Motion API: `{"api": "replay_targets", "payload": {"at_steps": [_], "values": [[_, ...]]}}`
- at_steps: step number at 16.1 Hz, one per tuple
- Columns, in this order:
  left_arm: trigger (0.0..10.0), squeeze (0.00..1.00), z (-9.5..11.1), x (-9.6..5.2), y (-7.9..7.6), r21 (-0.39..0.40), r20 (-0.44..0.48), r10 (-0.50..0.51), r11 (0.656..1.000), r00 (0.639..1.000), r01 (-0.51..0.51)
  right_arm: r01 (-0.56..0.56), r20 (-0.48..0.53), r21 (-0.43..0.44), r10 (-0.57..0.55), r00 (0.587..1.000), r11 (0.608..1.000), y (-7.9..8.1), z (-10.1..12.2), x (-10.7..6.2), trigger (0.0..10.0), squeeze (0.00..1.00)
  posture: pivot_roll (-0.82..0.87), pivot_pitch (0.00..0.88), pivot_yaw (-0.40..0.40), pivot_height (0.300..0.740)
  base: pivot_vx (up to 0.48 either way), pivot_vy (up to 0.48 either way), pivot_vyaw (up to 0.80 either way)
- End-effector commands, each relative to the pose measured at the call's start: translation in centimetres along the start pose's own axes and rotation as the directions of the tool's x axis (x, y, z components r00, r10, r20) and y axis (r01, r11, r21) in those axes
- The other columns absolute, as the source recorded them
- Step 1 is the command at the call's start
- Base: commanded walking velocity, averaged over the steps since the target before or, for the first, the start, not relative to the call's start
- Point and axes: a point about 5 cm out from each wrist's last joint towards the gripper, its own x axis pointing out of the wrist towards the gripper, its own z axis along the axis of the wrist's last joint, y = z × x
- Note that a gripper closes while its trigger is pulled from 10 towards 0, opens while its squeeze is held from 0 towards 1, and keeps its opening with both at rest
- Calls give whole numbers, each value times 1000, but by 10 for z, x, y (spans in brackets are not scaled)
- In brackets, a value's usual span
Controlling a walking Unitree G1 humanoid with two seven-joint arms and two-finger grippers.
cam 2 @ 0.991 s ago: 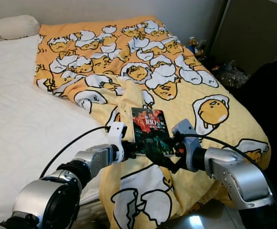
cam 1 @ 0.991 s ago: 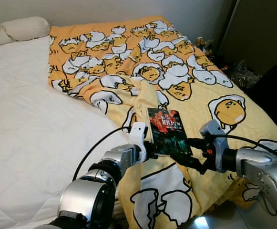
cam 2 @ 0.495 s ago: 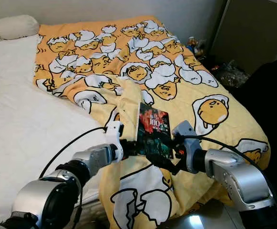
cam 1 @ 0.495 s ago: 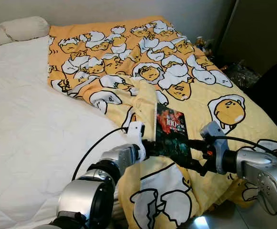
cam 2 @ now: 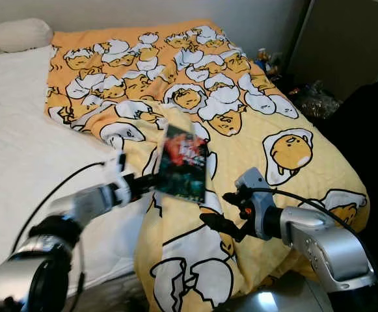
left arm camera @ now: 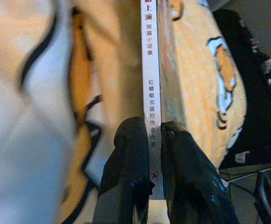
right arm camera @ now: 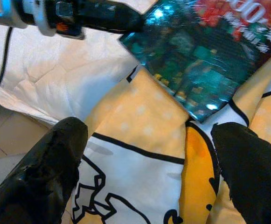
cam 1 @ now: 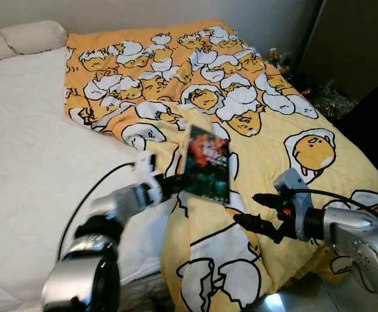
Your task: Clean up the room
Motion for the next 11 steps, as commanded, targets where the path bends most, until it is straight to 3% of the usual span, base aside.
{"api": "replay_targets", "payload": {"at_steps": [1,5,6,7,8,11], "values": [[0,0,8,-4,-2,19,17,-11,1000,1000,10,7,4,-5,-7,1000,1000,0,1,-4,10000,0,-249,0,57,740,0,0,0],[0,0,-21,1,-3,44,-121,38,998,992,-33,-10,-24,-21,9,1000,1000,0,-2,-1,10000,0,-233,0,36,740,0,0,0],[3529,0,-22,2,-3,59,-133,41,998,990,-33,-11,-25,-21,10,1000,1000,0,-2,-1,10000,0,-233,0,35,740,0,0,0],[10000,631,-23,2,-2,105,-152,64,993,986,-48,-12,-25,-22,12,1000,1000,0,-2,0,10000,0,-229,0,32,740,0,0,0],[10000,1000,-23,2,-1,147,-158,78,988,984,-55,-12,-26,-23,12,1000,1000,-1,-1,0,10000,0,-229,0,33,740,0,0,0],[10000,1000,-24,1,-1,297,-236,57,955,970,16,-12,-20,-25,11,1000,1000,-2,0,0,10000,0,-227,0,33,740,0,0,0]]}}
